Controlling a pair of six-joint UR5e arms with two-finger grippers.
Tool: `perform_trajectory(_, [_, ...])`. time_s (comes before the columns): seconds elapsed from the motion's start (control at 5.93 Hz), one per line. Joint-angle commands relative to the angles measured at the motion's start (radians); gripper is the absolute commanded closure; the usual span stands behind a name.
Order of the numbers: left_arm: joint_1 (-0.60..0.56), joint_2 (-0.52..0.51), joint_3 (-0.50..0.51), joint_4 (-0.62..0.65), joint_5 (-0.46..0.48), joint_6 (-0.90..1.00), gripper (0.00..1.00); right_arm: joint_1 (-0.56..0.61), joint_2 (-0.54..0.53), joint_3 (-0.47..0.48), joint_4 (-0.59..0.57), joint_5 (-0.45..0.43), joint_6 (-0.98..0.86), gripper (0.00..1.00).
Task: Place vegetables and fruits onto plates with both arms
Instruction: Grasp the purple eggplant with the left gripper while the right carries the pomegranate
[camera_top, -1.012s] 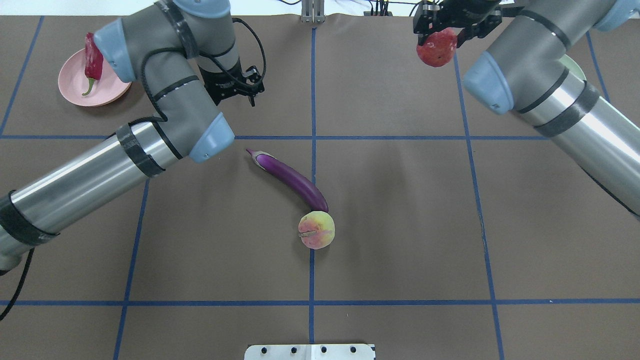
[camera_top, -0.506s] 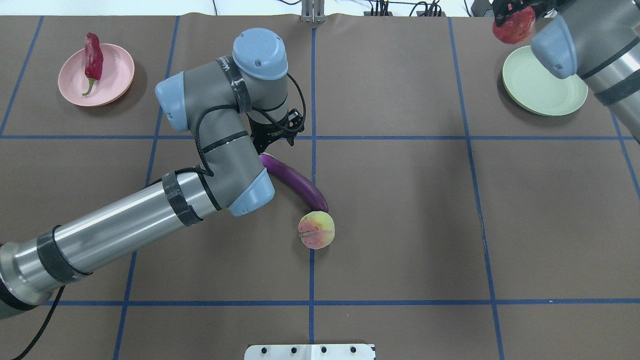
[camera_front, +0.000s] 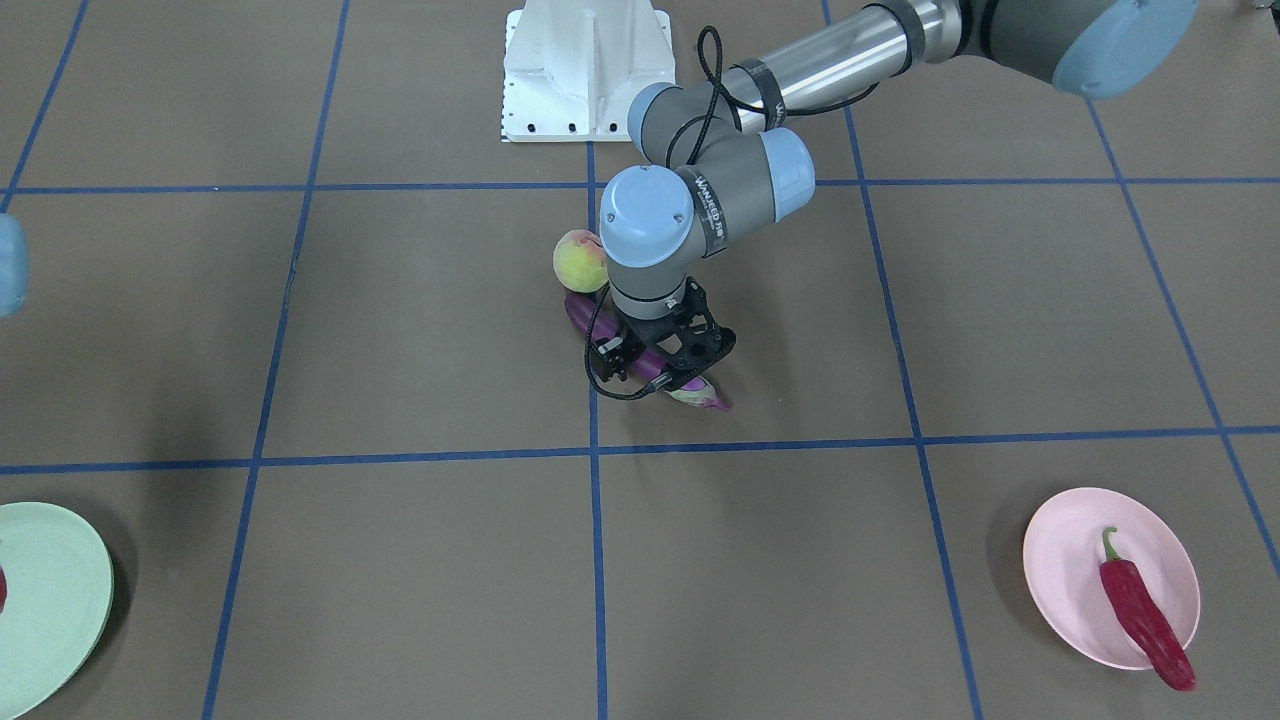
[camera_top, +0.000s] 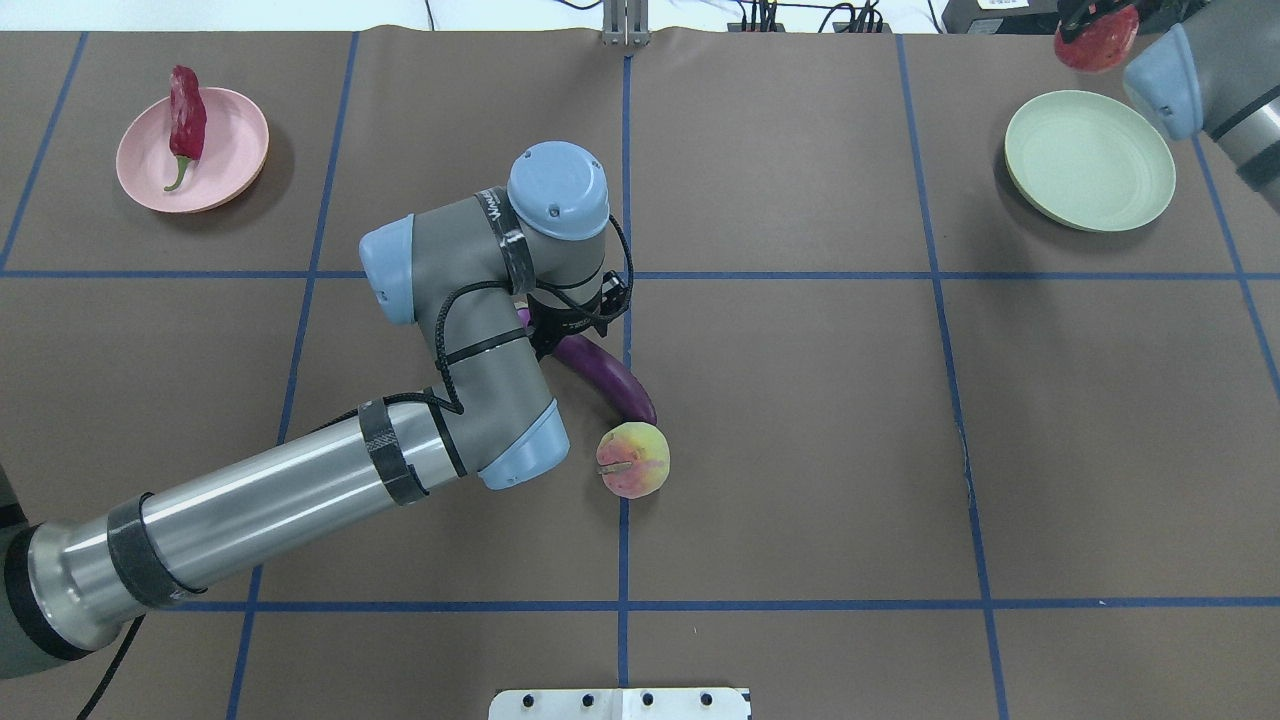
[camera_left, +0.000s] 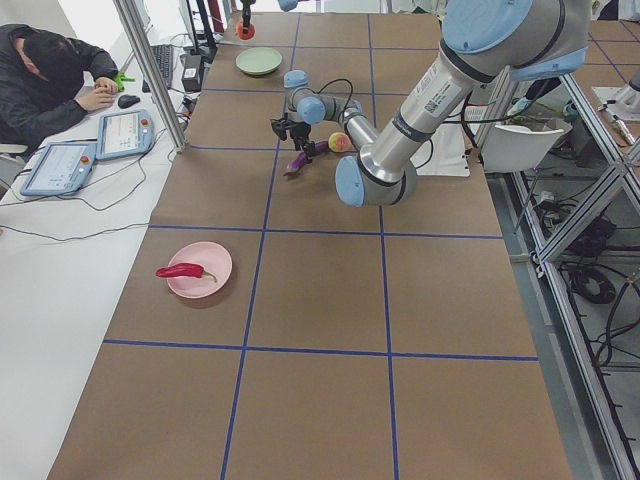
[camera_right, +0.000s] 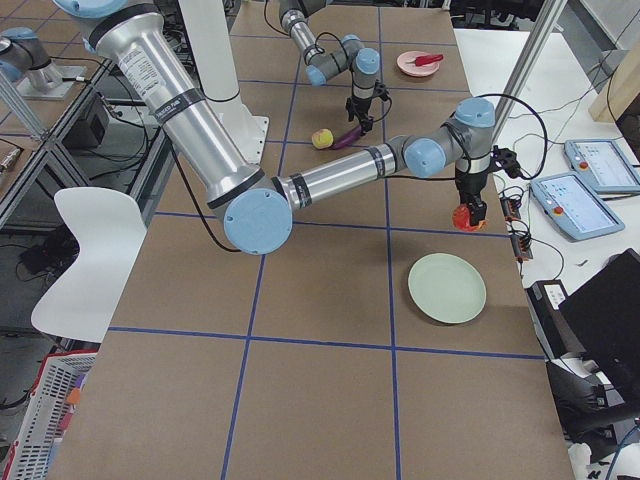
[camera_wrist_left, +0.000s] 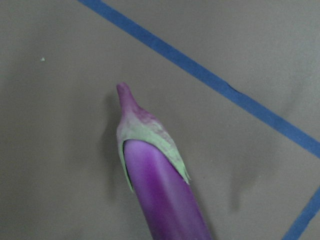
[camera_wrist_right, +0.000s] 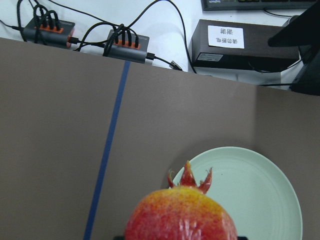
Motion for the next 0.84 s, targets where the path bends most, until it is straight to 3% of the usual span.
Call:
perform_trajectory(0.0, [0.008, 0.002, 0.003, -0.026, 0.005, 0.002, 0.32, 0.04, -0.009, -0.035, 0.034, -0.003, -0.062, 1.0])
perform_trajectory(0.17, [0.008, 0.002, 0.004, -0.035, 0.005, 0.002, 0.69, 0.046, -0.012, -0.055, 0.036, -0.006, -0.079, 1.0])
perform_trajectory(0.34, [0.007, 0.002, 0.003, -0.035, 0.007, -0.001, 0.98, 0.047, -0.012, -0.067, 0.039, -0.015, -0.085, 1.0])
perform_trajectory(0.67, [-0.066, -0.008, -0.046, 0.036, -0.011, 0.011, 1.0, 0.047, -0.01, -0.087, 0.04, -0.026, -0.085, 1.0])
